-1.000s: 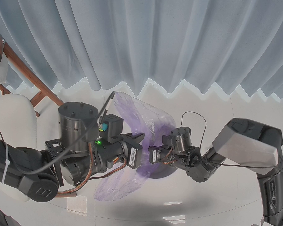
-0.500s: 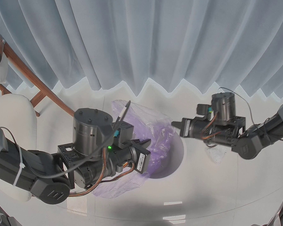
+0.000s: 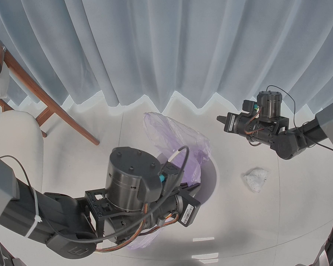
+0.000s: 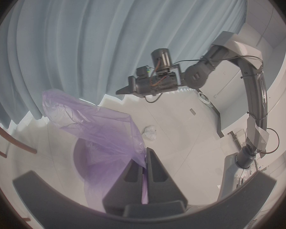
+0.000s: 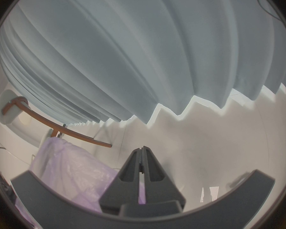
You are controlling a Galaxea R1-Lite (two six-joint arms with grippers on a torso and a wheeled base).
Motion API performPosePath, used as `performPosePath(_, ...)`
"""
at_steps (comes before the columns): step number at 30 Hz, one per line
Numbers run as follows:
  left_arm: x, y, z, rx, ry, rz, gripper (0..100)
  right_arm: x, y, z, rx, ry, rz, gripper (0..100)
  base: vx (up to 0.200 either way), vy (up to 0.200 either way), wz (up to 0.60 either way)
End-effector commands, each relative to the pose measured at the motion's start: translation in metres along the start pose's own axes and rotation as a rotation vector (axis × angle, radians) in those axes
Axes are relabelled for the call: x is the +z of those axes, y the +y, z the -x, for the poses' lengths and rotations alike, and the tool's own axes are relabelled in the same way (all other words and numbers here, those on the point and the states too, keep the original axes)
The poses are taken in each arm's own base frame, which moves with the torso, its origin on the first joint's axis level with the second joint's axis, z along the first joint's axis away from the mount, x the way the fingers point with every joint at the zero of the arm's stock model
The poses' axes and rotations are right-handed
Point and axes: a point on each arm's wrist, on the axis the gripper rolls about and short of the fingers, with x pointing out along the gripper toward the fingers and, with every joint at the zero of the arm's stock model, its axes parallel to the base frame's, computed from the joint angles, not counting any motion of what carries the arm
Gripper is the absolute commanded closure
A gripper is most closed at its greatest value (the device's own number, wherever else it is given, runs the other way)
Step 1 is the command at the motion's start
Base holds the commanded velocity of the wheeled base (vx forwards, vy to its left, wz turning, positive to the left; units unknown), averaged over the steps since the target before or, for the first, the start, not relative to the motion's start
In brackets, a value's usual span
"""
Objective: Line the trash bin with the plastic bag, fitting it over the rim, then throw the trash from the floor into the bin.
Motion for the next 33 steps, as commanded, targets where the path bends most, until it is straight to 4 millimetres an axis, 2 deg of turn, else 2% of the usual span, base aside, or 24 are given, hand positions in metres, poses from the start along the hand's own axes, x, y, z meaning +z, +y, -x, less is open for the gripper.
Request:
performPosePath(1,-0.005,0.000,0.001,0.002,0.017,0.000,100,-0.031,-0.004,-0.050,0.034,0.058,0.029,100,0.000,0.000,0.00)
performPosePath(6,-0.008,0.002,0.005,0.009,0.024,0.003,100,-0.041,0.021,-0.053,0.086,0.086,0.040,100,0.000,0.000,0.00)
performPosePath(7,-0.007,0.005,0.006,0.018,0.022,0.011,100,-0.047,0.037,-0.045,0.113,0.113,0.044,100,0.000,0.000,0.00)
performPosePath(8,-0.007,0.006,0.006,0.019,0.022,0.013,100,-0.048,0.039,-0.043,0.116,0.116,0.045,100,0.000,0.000,0.00)
performPosePath(9,-0.007,0.010,0.007,0.031,0.019,0.022,100,-0.053,0.053,-0.028,0.143,0.148,0.051,100,0.000,0.000,0.00)
performPosePath(10,-0.007,0.010,0.007,0.031,0.019,0.022,100,-0.053,0.053,-0.028,0.143,0.148,0.051,100,0.000,0.000,0.00)
performPosePath(11,-0.006,0.015,0.007,0.046,0.016,0.028,100,-0.063,0.062,-0.014,0.177,0.195,0.056,100,0.000,0.000,0.00)
performPosePath(12,-0.006,0.015,0.007,0.046,0.016,0.028,100,-0.063,0.062,-0.014,0.177,0.195,0.056,100,0.000,0.000,0.00)
performPosePath(13,-0.004,0.022,0.009,0.066,0.009,0.036,100,-0.072,0.064,-0.003,0.179,0.231,0.058,100,0.000,0.000,0.00)
performPosePath(17,-0.003,0.031,0.009,0.095,0.007,0.046,100,-0.090,0.058,0.010,0.158,0.296,0.047,100,0.000,0.000,0.00)
performPosePath(22,-0.002,0.044,0.010,0.137,0.001,0.061,100,-0.111,0.050,0.016,0.155,0.303,0.043,100,0.000,0.000,0.00)
performPosePath(24,-0.001,0.053,0.011,0.165,-0.003,0.071,100,-0.127,0.045,0.011,0.160,0.292,0.049,100,0.000,0.000,0.00)
performPosePath(28,-0.002,0.056,0.012,0.173,0.001,0.074,100,-0.147,0.040,-0.004,0.157,0.282,0.057,100,0.000,0.000,0.00)
performPosePath(33,-0.002,0.056,0.010,0.173,0.001,0.074,100,-0.158,0.042,-0.016,0.125,0.313,0.063,100,0.000,0.000,0.00)
